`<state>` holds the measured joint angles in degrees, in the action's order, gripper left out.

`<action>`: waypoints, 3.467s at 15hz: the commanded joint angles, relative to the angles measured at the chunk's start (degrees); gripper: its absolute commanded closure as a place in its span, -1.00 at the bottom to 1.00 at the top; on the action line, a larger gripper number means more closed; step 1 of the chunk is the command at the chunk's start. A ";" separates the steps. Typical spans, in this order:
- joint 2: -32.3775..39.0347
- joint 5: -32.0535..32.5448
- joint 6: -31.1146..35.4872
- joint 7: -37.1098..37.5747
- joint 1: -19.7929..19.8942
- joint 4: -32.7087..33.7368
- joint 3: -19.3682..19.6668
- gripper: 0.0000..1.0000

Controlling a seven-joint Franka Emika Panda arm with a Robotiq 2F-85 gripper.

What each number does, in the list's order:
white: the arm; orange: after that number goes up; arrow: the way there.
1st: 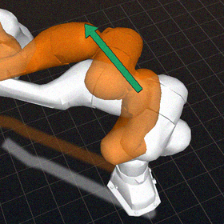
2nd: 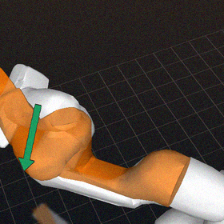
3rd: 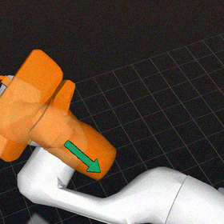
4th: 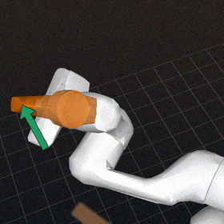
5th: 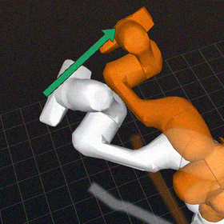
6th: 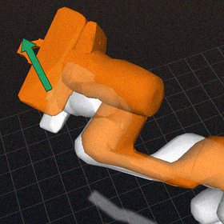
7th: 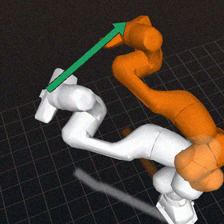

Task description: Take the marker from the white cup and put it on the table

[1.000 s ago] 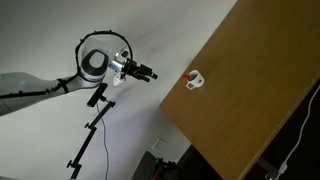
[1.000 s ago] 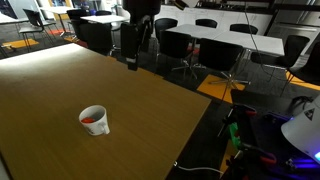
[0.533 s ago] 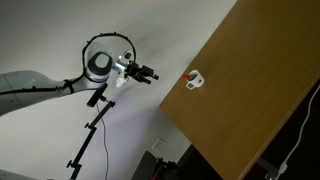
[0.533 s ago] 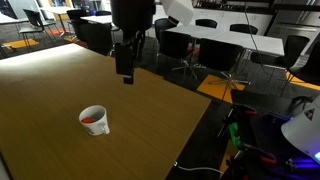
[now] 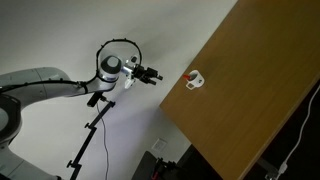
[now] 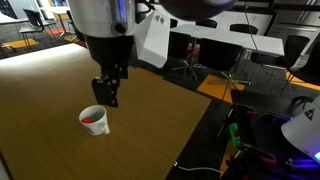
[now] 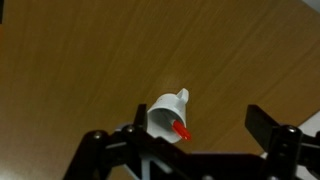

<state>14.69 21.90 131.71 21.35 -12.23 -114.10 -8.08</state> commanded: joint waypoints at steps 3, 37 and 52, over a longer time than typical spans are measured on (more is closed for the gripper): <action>8.29 0.47 0.37 5.41 -3.29 7.13 2.78 -1.00; 31.49 4.82 11.76 4.20 -11.97 26.04 16.60 -0.60; 35.13 4.15 11.06 3.20 -12.13 31.07 16.54 0.14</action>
<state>48.74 26.74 144.40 25.10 -23.27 -85.26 7.35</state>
